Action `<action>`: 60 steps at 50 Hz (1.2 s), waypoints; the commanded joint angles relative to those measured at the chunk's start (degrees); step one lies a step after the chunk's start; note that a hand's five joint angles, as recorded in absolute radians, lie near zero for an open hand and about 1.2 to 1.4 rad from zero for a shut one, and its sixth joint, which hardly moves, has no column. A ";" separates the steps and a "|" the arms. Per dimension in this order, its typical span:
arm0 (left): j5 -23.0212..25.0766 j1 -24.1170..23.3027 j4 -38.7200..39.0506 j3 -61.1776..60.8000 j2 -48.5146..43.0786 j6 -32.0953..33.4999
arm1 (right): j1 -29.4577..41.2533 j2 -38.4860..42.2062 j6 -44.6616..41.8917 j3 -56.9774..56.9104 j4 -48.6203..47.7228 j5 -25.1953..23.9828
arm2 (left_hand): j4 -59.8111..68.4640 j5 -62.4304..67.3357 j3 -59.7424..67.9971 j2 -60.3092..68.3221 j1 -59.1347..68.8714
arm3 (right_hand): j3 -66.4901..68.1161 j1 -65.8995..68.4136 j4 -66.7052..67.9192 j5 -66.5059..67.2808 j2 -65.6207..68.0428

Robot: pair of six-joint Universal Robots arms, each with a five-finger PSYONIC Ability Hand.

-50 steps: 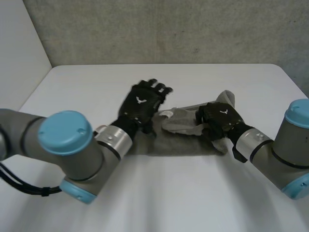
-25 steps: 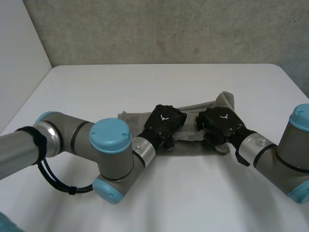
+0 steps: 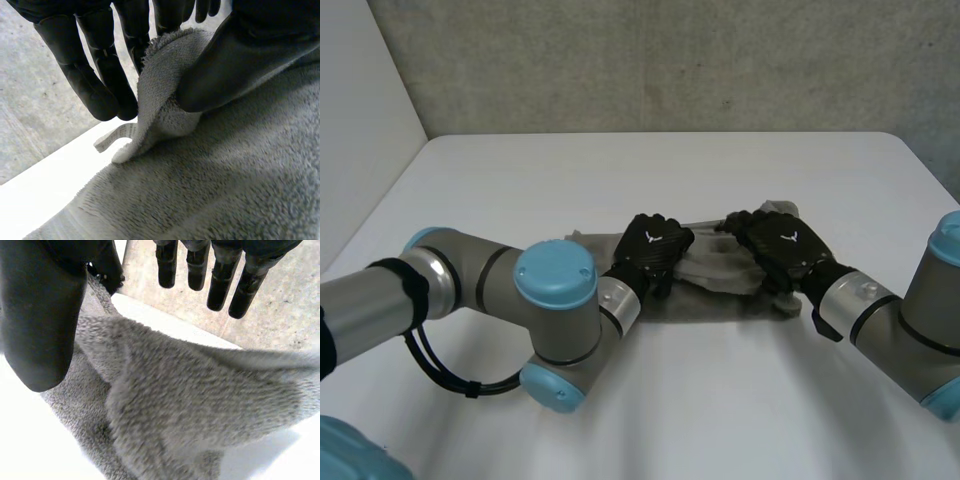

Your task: Fold the towel.

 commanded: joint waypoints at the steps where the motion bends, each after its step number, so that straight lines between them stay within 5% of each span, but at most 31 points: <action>1: -2.28 1.09 -1.33 -4.46 6.65 0.25 | -0.93 -2.57 0.64 0.27 0.77 -0.10 | -6.43 -13.75 -8.07 -4.35 -0.01 | -4.23 -4.08 -4.52 -3.12 -4.43; 26: -3.16 11.81 3.33 -27.40 17.56 0.52 | -0.49 -2.22 -0.24 0.98 1.21 3.40 | -6.43 -13.75 -8.07 -4.35 -0.01 | -4.23 -4.08 -4.52 -3.12 -4.43; 40: -3.07 13.84 4.82 -31.81 19.49 0.43 | -0.32 -1.78 -0.42 0.97 1.38 4.82 | -6.43 -13.75 -8.07 -4.35 -0.01 | -4.23 -4.08 -4.52 -3.12 -4.43; 43: -3.16 13.58 4.91 -32.51 19.67 0.52 | 0.91 -0.38 -0.51 0.89 1.47 4.82 | -51.85 -59.18 -53.49 -49.77 -45.44 | -4.23 -4.08 -4.52 -3.12 -4.43; 60: -2.46 10.06 5.00 -30.05 24.59 0.08 | 1.79 0.24 -0.51 1.06 1.47 4.82 | -56.87 -64.20 -58.51 -54.79 -50.46 | -0.62 -0.46 -0.90 0.49 -0.82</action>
